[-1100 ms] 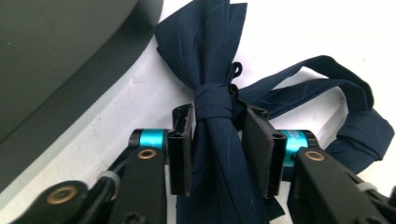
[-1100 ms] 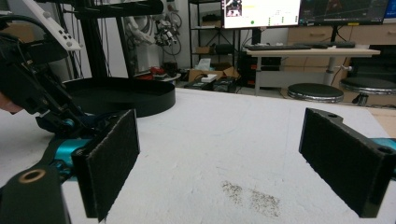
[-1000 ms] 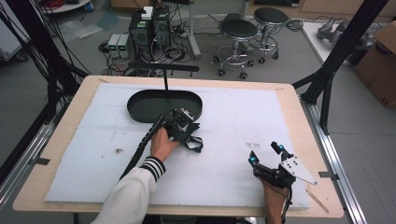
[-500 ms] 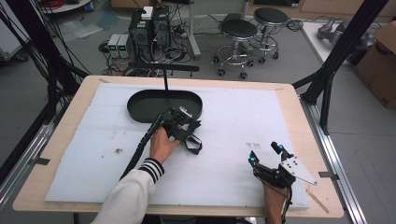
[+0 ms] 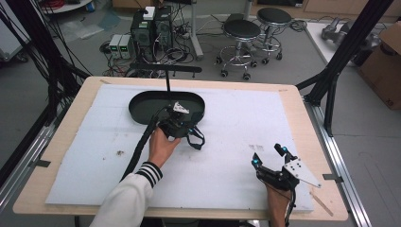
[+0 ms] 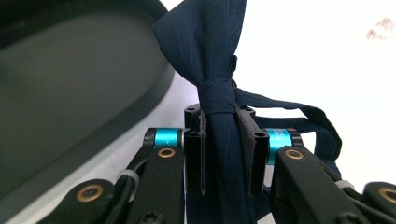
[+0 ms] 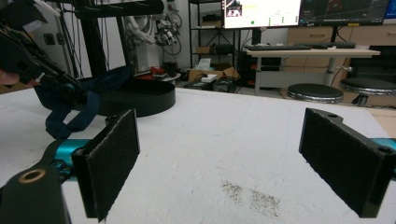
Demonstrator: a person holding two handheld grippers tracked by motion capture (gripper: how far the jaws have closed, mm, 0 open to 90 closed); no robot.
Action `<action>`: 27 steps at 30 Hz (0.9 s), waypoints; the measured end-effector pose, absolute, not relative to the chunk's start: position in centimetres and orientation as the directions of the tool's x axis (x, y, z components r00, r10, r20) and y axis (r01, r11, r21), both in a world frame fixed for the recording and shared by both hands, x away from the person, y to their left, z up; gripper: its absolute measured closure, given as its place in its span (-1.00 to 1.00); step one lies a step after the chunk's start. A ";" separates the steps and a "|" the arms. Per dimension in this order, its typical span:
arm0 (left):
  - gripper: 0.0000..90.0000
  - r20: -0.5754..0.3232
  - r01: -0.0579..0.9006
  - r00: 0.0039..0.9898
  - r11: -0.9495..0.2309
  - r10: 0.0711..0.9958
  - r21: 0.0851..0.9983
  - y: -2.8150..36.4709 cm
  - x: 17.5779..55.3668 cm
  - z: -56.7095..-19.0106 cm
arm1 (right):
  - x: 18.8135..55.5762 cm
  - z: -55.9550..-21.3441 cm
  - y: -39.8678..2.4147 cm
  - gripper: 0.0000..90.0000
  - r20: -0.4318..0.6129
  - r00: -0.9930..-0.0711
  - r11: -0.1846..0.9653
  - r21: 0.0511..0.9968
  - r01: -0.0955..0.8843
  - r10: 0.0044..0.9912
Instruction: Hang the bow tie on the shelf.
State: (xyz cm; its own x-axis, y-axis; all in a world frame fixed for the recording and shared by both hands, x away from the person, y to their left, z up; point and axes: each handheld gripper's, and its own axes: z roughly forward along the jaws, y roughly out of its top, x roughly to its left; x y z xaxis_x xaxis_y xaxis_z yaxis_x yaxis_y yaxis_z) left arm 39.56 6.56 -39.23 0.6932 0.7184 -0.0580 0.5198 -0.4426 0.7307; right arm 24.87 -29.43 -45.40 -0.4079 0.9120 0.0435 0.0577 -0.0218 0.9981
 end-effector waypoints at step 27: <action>0.67 -0.003 0.335 0.619 -0.261 0.785 0.906 10.6 38.1 -34.1 | 24.9 -45.4 -29.4 -0.75 0.036 -0.407 -0.015 0.998 0.053 0.913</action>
State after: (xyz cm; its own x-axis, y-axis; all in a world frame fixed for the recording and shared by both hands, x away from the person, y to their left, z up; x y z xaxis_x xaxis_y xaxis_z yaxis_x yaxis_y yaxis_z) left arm 38.15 10.64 -34.06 0.6195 0.7850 -0.0027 0.3346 -0.2609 0.9056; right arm 24.90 -29.42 -45.40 -0.4067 0.9129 0.0359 0.0534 -0.0155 0.9985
